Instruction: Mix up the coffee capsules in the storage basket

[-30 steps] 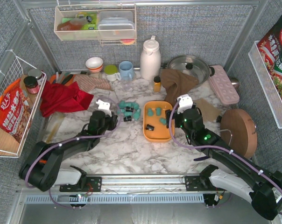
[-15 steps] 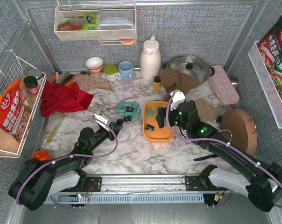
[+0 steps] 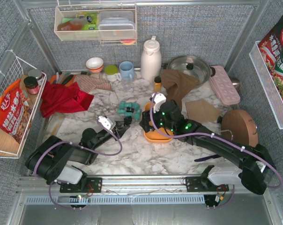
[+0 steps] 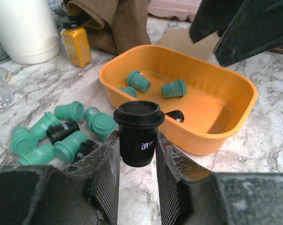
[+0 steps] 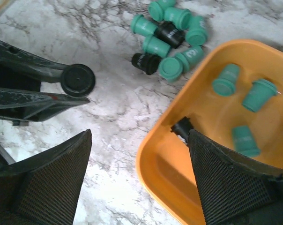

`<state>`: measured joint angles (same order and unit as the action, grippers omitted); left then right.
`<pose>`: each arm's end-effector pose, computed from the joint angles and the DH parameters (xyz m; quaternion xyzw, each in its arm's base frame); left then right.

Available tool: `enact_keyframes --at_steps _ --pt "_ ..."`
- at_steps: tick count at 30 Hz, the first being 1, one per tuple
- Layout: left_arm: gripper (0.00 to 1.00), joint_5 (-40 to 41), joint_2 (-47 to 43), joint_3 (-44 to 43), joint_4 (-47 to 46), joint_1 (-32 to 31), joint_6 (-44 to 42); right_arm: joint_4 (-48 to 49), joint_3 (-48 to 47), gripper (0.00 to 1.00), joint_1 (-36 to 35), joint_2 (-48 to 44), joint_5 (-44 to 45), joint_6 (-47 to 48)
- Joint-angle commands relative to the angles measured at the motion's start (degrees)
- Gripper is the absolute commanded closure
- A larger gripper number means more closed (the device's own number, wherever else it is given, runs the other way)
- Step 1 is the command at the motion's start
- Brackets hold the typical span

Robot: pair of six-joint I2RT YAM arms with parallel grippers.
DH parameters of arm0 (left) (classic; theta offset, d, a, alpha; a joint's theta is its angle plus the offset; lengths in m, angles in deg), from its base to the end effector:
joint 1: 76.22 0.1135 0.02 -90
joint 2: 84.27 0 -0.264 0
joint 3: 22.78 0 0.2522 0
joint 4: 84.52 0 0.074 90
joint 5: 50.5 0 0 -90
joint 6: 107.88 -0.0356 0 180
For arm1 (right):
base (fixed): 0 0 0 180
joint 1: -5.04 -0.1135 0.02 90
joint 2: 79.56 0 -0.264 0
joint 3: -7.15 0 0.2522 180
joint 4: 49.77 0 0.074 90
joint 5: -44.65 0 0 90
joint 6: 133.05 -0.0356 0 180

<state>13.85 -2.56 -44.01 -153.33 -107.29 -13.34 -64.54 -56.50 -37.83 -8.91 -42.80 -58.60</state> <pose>0.1729 -0.1222 0.1707 0.3098 0.5820 -0.3638 0.6580 0.2097 0.1925 0.2912 -0.1833 0.8072 0.2576 0.4984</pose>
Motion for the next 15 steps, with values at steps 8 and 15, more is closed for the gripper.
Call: enact_keyframes --at_steps 8,15 --pt "0.81 -2.4 3.3 -0.7 -11.1 -1.2 0.3 11.4 -3.2 0.16 -6.1 5.7 1.7 -2.8" --pt "0.81 -2.6 4.3 -0.9 -11.0 -2.3 -0.2 11.5 -6.8 0.21 -7.3 11.4 2.0 -4.0"
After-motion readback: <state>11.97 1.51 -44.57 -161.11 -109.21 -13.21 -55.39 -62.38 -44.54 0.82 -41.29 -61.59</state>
